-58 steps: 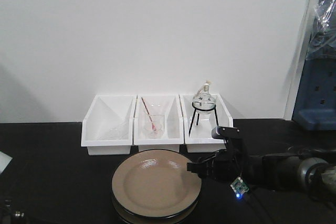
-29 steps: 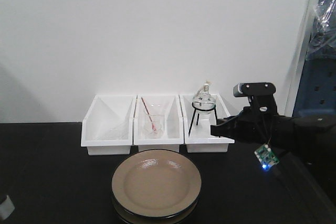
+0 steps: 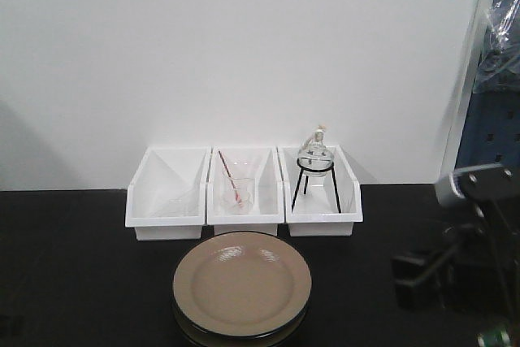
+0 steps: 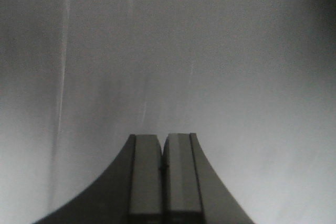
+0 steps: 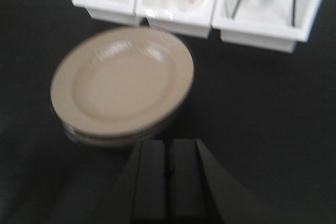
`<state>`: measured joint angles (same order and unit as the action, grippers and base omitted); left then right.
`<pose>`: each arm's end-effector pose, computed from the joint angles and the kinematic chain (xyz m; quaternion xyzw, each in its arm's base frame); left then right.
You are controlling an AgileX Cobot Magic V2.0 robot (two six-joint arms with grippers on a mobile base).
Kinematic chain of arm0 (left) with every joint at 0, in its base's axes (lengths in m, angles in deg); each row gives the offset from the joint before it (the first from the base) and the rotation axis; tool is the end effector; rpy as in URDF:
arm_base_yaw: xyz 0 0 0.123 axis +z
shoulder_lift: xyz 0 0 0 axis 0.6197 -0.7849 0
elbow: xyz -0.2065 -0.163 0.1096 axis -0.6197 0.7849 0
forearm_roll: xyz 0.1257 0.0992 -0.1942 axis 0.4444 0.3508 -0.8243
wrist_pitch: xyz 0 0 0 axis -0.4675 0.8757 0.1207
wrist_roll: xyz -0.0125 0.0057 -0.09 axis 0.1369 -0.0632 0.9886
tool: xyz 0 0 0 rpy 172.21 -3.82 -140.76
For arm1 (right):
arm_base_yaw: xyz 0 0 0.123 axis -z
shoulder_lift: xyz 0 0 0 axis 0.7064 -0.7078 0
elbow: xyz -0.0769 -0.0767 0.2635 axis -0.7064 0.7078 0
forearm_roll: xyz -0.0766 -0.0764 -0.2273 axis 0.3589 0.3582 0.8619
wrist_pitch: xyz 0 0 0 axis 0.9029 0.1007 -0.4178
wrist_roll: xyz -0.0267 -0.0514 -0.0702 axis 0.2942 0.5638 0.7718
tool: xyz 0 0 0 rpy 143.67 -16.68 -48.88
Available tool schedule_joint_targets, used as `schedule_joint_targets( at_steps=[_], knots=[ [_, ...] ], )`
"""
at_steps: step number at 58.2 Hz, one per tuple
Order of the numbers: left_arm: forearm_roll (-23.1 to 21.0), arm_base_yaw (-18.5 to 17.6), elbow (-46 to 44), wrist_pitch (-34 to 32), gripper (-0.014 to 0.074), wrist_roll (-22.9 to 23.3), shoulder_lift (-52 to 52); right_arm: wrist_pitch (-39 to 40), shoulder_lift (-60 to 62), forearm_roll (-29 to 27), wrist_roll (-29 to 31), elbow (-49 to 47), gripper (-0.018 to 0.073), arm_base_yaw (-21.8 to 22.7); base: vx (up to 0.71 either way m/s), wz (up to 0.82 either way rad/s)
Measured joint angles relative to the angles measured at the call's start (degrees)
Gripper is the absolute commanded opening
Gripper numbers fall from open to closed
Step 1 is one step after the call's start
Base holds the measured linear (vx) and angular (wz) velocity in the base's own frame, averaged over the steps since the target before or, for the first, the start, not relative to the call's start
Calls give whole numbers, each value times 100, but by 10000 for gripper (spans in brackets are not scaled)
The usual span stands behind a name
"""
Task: Arrange circular plates on left workspace
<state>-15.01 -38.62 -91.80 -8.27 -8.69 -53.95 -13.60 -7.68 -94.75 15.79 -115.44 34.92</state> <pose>0.2397 -0.0036 0.2770 -0.0273 0.9345 -0.0253 0.3539 0.2406 0.0692 0.3158 -0.1579 0.8629 0.1611 0.4522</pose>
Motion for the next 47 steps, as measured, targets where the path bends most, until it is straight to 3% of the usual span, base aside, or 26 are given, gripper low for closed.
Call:
schedule_joint_targets(
  at_steps=[12, 27, 47],
  knots=[
    [-671, 0, 3, -588, 0, -523, 1098, 665, 1513, 315, -135, 1345, -3, 0, 0, 0],
    [-1522, 0, 1165, -898, 0, -1623, 3360, 1474, 3029, 323, -135, 2438, -3, 0, 0, 0],
    [-1663, 0, 2484, -792, 0, -1720, 5555, 1664, 3237, 318, -135, 2621, -3, 0, 0, 0]
  ],
)
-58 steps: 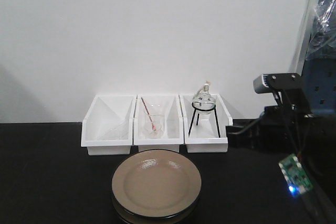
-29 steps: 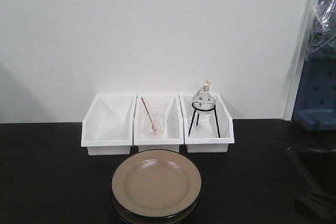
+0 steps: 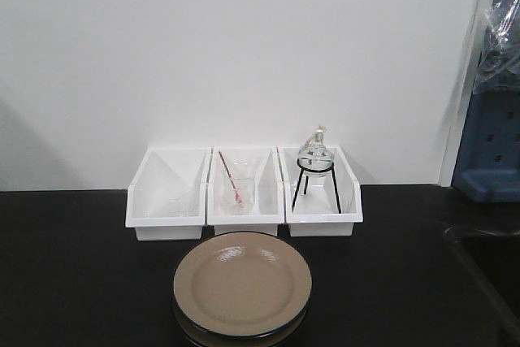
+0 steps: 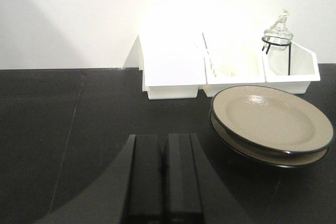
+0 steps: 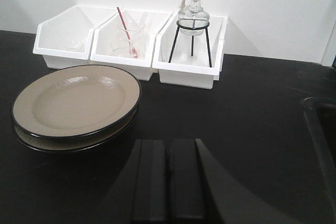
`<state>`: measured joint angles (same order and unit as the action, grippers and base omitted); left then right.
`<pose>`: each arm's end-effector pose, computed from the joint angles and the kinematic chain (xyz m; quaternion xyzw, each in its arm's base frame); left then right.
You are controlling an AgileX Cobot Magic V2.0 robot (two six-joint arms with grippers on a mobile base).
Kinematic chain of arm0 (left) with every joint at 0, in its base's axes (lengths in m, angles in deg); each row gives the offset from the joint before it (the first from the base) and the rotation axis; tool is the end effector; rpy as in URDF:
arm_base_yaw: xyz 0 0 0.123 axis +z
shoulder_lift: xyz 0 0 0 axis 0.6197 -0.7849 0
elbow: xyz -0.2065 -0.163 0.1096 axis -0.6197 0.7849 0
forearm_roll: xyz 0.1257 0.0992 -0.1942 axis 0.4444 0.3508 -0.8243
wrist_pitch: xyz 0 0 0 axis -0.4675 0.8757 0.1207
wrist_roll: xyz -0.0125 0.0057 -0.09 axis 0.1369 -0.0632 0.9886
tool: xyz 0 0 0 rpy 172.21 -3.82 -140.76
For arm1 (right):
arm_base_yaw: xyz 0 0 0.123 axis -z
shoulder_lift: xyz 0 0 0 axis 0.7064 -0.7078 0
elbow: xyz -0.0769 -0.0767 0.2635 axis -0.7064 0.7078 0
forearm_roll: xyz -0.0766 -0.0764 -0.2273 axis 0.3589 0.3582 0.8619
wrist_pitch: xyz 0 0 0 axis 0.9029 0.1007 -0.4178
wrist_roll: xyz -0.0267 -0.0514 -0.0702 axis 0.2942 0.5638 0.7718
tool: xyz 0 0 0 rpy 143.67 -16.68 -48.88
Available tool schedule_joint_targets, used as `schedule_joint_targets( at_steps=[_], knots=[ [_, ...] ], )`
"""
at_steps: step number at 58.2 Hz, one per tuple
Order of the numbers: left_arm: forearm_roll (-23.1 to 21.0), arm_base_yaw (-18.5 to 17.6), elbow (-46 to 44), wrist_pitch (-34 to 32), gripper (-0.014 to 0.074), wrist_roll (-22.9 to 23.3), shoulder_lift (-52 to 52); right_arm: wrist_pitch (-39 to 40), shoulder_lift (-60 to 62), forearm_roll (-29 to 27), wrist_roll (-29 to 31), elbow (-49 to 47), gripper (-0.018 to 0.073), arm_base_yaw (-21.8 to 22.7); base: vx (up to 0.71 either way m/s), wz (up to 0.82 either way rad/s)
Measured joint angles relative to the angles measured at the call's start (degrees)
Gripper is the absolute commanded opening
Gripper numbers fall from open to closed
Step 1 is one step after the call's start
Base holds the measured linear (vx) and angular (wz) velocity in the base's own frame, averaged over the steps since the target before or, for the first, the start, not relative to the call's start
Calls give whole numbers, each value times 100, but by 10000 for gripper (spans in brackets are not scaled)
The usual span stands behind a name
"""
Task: Arrange circular plates on left workspace
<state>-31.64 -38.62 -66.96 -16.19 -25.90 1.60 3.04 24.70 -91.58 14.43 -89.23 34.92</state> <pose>0.0624 -0.0121 0.2896 0.0272 0.7577 -0.0654 0.6487 0.1266 0.0323 0.2868 -0.1075 0.7853 0.0904 0.6029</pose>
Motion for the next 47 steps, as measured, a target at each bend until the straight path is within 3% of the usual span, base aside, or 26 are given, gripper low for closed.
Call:
schedule_joint_targets(
  at_steps=[19, 29, 36, 47],
  knots=[
    [0, 0, 186, 555, 0, 5, 258, 15, 0, -12, 0, 6, -3, 0, 0, 0],
    [31, 0, 273, 523, 0, -3, 258, 15, 0, -12, 5, 6, -3, 0, 0, 0],
    [410, 0, 727, -97, 0, 7, 370, 15, 0, -12, 5, 6, -3, 0, 0, 0],
    [938, 0, 1990, -1791, 0, 142, 1074, 15, 0, -12, 5, 6, -3, 0, 0, 0]
  ],
)
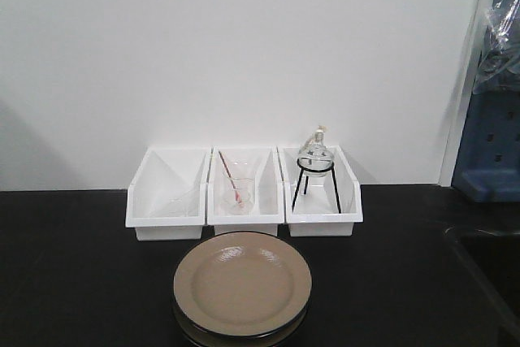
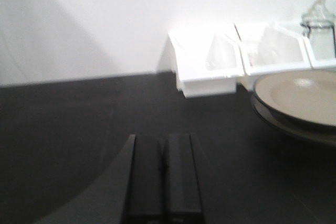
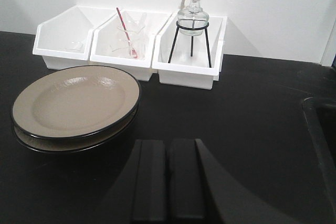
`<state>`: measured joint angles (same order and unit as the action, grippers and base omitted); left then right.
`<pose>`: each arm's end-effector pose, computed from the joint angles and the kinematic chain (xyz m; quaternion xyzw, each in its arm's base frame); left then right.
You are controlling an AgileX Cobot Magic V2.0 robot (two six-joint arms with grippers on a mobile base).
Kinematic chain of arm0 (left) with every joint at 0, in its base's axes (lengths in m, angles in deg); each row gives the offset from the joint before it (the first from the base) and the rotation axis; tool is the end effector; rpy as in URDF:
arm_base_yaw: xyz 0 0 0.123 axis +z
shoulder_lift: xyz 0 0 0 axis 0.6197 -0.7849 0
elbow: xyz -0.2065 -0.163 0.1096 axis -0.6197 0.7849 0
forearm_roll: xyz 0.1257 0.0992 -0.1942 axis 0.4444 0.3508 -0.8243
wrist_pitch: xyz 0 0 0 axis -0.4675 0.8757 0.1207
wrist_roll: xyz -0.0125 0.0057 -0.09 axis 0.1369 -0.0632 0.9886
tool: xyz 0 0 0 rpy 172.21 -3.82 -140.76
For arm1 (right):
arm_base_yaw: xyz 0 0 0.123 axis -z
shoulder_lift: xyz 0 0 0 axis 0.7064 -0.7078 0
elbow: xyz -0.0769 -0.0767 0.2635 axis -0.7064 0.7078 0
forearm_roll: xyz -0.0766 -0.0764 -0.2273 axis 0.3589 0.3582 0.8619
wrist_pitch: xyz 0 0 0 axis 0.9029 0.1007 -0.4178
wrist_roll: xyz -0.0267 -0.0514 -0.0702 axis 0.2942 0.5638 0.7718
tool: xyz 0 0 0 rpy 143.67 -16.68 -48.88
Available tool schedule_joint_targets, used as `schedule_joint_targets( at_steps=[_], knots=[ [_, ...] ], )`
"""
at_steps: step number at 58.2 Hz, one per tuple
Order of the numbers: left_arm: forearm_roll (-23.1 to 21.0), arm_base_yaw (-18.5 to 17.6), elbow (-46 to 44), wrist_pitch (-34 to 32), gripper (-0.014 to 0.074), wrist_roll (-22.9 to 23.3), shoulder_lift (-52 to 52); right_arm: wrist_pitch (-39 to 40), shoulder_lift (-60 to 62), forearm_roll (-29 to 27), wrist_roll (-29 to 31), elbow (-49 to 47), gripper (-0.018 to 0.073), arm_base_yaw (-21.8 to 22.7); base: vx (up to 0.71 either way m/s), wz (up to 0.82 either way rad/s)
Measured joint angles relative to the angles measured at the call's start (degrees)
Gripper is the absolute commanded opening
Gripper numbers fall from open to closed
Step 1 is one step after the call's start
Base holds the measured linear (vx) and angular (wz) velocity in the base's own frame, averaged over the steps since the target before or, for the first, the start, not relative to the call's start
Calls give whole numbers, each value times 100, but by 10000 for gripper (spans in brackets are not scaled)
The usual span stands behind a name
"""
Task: Arrange circular plates on left workspace
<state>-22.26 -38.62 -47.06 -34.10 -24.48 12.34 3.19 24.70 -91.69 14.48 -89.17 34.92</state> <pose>0.0593 -0.0017 0.2111 0.0322 0.7127 0.0171 0.7005 0.1266 0.0322 0.2867 -0.1066 0.7851 0.0903 0.6034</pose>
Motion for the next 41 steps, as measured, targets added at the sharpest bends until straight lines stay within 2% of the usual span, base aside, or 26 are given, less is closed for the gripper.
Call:
schedule_joint_targets(
  at_steps=[6, 15, 41],
  knots=[
    [47, 0, 268, -325, 0, 63, 270, 4, 0, 0, 0, 0, -3, 0, 0, 0],
    [273, 0, 298, -228, 1, 122, 312, 4, 13, -4, 0, 0, -3, 0, 0, 0],
    [312, 0, 298, -164, 1, 150, 312, 6, 13, -4, 0, 6, -3, 0, 0, 0]
  ],
)
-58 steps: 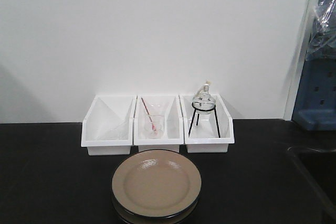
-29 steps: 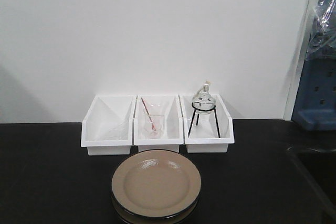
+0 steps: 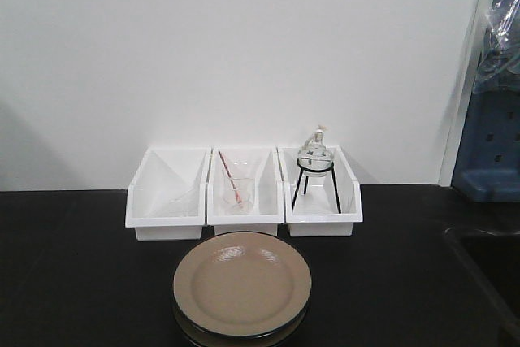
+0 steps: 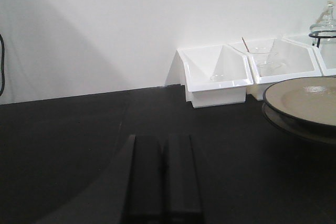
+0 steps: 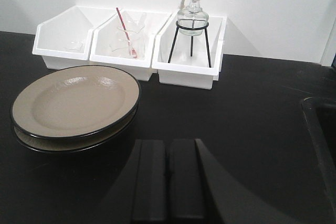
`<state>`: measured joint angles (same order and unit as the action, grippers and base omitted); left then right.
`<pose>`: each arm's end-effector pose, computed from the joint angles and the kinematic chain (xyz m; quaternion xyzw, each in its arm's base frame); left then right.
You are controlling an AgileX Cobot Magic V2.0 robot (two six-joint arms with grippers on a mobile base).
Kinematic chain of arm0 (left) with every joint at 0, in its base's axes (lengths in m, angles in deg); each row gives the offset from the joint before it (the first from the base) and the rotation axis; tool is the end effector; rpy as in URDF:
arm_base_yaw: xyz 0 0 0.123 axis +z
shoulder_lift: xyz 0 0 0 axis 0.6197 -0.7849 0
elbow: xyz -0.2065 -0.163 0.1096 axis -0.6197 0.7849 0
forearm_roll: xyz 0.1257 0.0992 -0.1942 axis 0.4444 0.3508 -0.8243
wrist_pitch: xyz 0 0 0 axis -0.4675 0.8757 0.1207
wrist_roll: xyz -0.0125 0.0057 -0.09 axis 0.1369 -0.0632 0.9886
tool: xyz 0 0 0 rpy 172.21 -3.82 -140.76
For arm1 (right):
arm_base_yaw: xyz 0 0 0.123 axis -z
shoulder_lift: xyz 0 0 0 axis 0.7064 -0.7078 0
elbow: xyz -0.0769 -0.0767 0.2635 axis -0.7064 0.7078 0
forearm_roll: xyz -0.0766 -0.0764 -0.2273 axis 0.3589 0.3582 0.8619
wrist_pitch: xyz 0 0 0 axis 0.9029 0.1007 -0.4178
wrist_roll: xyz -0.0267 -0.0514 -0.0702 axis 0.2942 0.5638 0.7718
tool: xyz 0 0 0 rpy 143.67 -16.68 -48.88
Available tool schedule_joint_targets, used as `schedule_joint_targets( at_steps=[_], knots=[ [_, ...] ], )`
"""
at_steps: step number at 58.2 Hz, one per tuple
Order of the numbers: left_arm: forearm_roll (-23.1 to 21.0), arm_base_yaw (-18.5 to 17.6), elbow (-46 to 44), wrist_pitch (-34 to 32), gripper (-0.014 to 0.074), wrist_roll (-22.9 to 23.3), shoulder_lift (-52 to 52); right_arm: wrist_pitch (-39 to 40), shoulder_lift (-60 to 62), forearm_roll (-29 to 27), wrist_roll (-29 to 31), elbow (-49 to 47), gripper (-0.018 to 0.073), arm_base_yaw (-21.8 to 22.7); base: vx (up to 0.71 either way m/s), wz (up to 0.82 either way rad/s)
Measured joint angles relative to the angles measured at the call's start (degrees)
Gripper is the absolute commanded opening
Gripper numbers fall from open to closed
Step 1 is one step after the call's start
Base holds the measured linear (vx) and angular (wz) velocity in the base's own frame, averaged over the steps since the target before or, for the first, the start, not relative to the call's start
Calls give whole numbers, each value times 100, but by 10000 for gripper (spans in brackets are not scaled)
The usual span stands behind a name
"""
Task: Arrange circular plates on left workspace
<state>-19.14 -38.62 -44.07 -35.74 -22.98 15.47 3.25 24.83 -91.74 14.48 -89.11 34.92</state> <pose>0.0568 -0.0010 0.1991 0.0388 0.7017 0.0302 0.7108 0.1263 0.0321 0.2867 -0.1061 0.7845 0.0905 0.6043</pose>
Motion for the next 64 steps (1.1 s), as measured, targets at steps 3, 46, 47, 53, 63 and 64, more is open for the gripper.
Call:
schedule_joint_targets(
  at_steps=[3, 46, 47, 53, 63, 64],
  knots=[
    [0, 0, 0, 0, 1, 0, 0, 0, 0, 0, 0, 0, -3, 0, 0, 0],
    [0, 0, 0, 0, 3, 1, 0, -378, 577, 1561, -1495, 105, -1, 18, 0, 0],
    [0, 0, 0, 0, 3, 1, 0, -362, 656, 1829, -1659, 138, -1, 18, 0, 0],
    [1, 0, 0, 0, 3, 1, 0, -155, 1237, 3054, -2836, 582, -1, 18, 0, 0],
    [1, 0, 0, 0, 3, 1, 0, -29, 2341, 3932, -3954, 1678, -1, 66, 0, 0],
    [1, 0, 0, 0, 3, 1, 0, -29, 2490, 3932, -3991, 1811, -1, 83, 0, 0]
  ],
)
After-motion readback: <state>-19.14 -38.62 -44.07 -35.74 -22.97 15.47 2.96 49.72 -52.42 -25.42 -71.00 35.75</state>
